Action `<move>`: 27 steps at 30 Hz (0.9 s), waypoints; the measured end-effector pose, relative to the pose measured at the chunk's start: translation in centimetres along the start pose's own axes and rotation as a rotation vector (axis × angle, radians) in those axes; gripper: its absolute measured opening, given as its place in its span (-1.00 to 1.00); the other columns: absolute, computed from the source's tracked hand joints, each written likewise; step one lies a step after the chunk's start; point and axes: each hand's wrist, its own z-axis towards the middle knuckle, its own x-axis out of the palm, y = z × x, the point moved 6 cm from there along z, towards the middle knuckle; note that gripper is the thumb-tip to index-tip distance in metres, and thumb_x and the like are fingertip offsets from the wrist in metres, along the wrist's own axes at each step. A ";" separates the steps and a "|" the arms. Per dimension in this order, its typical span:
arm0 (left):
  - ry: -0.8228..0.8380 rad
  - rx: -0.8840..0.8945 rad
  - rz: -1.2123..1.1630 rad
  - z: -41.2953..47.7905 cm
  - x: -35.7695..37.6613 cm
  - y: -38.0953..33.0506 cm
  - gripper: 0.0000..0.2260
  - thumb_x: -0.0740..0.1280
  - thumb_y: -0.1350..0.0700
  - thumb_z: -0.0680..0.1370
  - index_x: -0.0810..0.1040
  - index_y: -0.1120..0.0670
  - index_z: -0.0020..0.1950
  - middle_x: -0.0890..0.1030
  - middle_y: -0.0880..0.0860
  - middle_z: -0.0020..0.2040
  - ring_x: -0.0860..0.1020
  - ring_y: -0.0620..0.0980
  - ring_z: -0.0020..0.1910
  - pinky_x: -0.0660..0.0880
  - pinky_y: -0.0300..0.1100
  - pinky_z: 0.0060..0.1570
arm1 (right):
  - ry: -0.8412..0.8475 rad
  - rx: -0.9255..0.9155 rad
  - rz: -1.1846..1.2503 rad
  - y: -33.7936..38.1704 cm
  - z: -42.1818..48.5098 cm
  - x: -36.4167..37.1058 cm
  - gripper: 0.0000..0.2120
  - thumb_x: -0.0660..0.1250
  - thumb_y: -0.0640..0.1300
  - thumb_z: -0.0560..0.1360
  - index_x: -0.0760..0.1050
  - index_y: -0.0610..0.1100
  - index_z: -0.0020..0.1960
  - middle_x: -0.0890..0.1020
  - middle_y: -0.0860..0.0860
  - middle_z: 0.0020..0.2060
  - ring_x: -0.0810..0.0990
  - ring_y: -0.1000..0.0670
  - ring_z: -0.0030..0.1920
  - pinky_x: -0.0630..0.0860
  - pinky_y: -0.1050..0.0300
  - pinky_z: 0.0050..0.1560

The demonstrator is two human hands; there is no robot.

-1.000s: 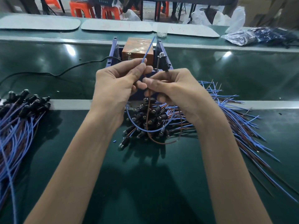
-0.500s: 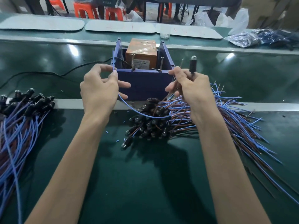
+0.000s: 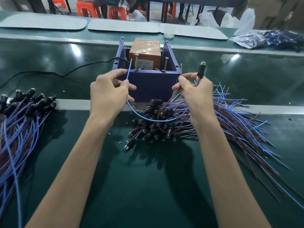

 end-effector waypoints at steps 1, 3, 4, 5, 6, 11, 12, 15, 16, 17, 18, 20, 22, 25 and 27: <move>0.002 0.004 0.004 -0.1 0.0 0.0 -0.75 0.27 0.23 0.55 0.61 0.02 0.16 0.65 -0.20 -0.36 0.57 -0.18 -0.53 0.52 -0.38 -0.30 | -0.013 -0.006 -0.006 0.0 0.0 0.0 -0.90 0.29 -0.20 0.56 0.51 -0.07 -0.12 0.65 0.05 -0.40 0.51 0.13 -0.36 0.42 0.15 -0.14; -0.011 0.001 -0.002 -0.1 -0.1 -0.2 -0.76 0.26 0.23 0.55 0.63 0.01 0.12 0.64 -0.20 -0.38 0.57 -0.18 -0.53 0.51 -0.41 -0.33 | -0.026 -0.007 -0.026 0.0 0.0 0.0 -0.86 0.27 -0.22 0.55 0.56 -0.06 -0.11 0.66 0.06 -0.36 0.61 0.06 -0.20 0.49 0.14 -0.02; -0.020 -0.003 -0.009 -0.2 -0.2 -0.2 -0.76 0.26 0.24 0.55 0.64 0.01 0.11 0.64 -0.20 -0.38 0.57 -0.18 -0.53 0.51 -0.41 -0.33 | -0.026 -0.003 -0.038 0.0 0.0 0.1 -0.82 0.25 -0.24 0.54 0.59 -0.04 -0.10 0.68 0.08 -0.34 0.63 0.06 -0.13 0.50 0.18 -0.01; -0.026 -0.006 -0.018 -0.1 -0.3 -0.3 -0.76 0.26 0.24 0.55 0.64 0.01 0.10 0.64 -0.19 -0.38 0.58 -0.18 -0.53 0.52 -0.40 -0.32 | -0.023 -0.003 -0.049 0.0 0.0 0.1 -0.79 0.23 -0.26 0.53 0.60 -0.02 -0.09 0.69 0.09 -0.32 0.62 0.08 -0.12 0.49 0.22 -0.04; -0.028 -0.009 -0.026 -0.1 -0.3 -0.3 -0.76 0.26 0.24 0.55 0.64 0.01 0.09 0.64 -0.19 -0.38 0.58 -0.17 -0.52 0.54 -0.38 -0.31 | -0.019 -0.007 -0.057 0.1 0.1 0.2 -0.77 0.23 -0.26 0.52 0.61 -0.01 -0.11 0.70 0.09 -0.29 0.60 0.10 -0.14 0.50 0.23 -0.05; -0.001 -0.008 -0.060 -0.1 -0.4 -0.7 -0.77 0.26 0.23 0.56 0.61 -0.06 0.05 0.65 -0.20 -0.36 0.58 -0.17 -0.52 0.55 -0.35 -0.28 | -0.045 -0.043 -0.071 0.0 0.3 0.3 -0.81 0.27 -0.23 0.55 0.64 -0.10 0.04 0.69 0.07 -0.34 0.49 0.11 -0.28 0.48 0.12 -0.07; 0.007 -0.007 -0.065 -0.2 -0.3 -0.7 -0.77 0.26 0.23 0.56 0.61 -0.07 0.03 0.66 -0.20 -0.36 0.57 -0.17 -0.52 0.54 -0.36 -0.29 | -0.045 -0.042 -0.081 -0.1 0.4 0.4 -0.80 0.27 -0.22 0.56 0.64 -0.12 0.08 0.67 0.08 -0.36 0.51 0.10 -0.26 0.50 0.11 -0.05; 0.026 -0.012 -0.097 -0.2 -0.4 -0.8 -0.77 0.26 0.24 0.56 0.60 -0.09 -0.01 0.67 -0.17 -0.35 0.56 -0.16 -0.52 0.52 -0.37 -0.33 | -0.025 -0.060 -0.132 0.1 0.3 0.8 -0.79 0.25 -0.21 0.56 0.64 -0.09 0.07 0.65 0.07 -0.39 0.60 0.02 -0.13 0.51 0.00 0.16; 0.031 -0.015 -0.103 -0.2 -0.4 -0.8 -0.76 0.26 0.24 0.56 0.60 -0.09 -0.01 0.67 -0.16 -0.35 0.56 -0.15 -0.52 0.51 -0.37 -0.34 | -0.025 -0.075 -0.158 0.2 0.3 0.9 -0.80 0.25 -0.20 0.55 0.65 -0.05 0.00 0.65 0.06 -0.39 0.62 0.00 -0.10 0.51 -0.01 0.16; 0.036 -0.017 -0.107 -0.2 -0.4 -0.8 -0.76 0.26 0.24 0.56 0.60 -0.09 -0.02 0.67 -0.15 -0.35 0.56 -0.15 -0.52 0.51 -0.37 -0.35 | -0.028 -0.089 -0.185 0.4 0.3 1.0 -0.77 0.25 -0.20 0.55 0.65 0.00 -0.13 0.65 0.06 -0.36 0.61 0.00 -0.12 0.52 -0.01 0.14; 0.041 -0.018 -0.109 -0.3 -0.4 -0.8 -0.76 0.26 0.24 0.56 0.60 -0.09 -0.02 0.67 -0.15 -0.34 0.56 -0.15 -0.52 0.50 -0.37 -0.35 | -0.031 -0.101 -0.205 0.5 0.3 1.1 -0.71 0.25 -0.20 0.54 0.60 0.05 -0.26 0.65 0.07 -0.34 0.59 0.02 -0.15 0.53 0.01 0.08; 0.050 -0.020 -0.108 -0.3 -0.3 -0.8 -0.75 0.26 0.24 0.56 0.60 -0.11 -0.03 0.67 -0.14 -0.34 0.56 -0.14 -0.51 0.49 -0.37 -0.36 | -0.019 -0.114 -0.209 0.5 0.4 1.3 -0.65 0.24 -0.22 0.54 0.52 0.09 -0.35 0.63 0.10 -0.31 0.52 0.07 -0.24 0.51 0.08 -0.06; 0.055 -0.024 -0.106 -0.3 -0.3 -0.8 -0.75 0.26 0.24 0.56 0.60 -0.10 -0.03 0.68 -0.13 -0.33 0.57 -0.14 -0.51 0.48 -0.38 -0.37 | 0.005 -0.117 -0.180 0.5 0.7 1.4 -0.71 0.23 -0.23 0.54 0.59 0.05 -0.25 0.61 0.16 -0.39 0.48 0.12 -0.30 0.46 0.14 -0.13; 0.054 -0.041 -0.107 -0.2 -0.3 -0.6 -0.75 0.24 0.25 0.56 0.62 -0.07 -0.03 0.68 -0.10 -0.32 0.57 -0.13 -0.51 0.48 -0.37 -0.39 | 0.042 -0.110 -0.129 0.3 1.0 1.4 -0.77 0.24 -0.21 0.56 0.62 0.05 -0.09 0.58 0.15 -0.47 0.46 0.14 -0.32 0.47 0.08 -0.08; 0.052 -0.052 -0.104 -0.1 -0.4 -0.5 -0.75 0.23 0.26 0.56 0.63 -0.05 -0.02 0.68 -0.09 -0.31 0.57 -0.13 -0.51 0.48 -0.37 -0.39 | 0.066 -0.089 -0.071 0.0 1.1 1.4 -0.77 0.25 -0.21 0.57 0.61 0.04 -0.10 0.60 0.11 -0.46 0.41 0.15 -0.36 0.42 0.06 -0.07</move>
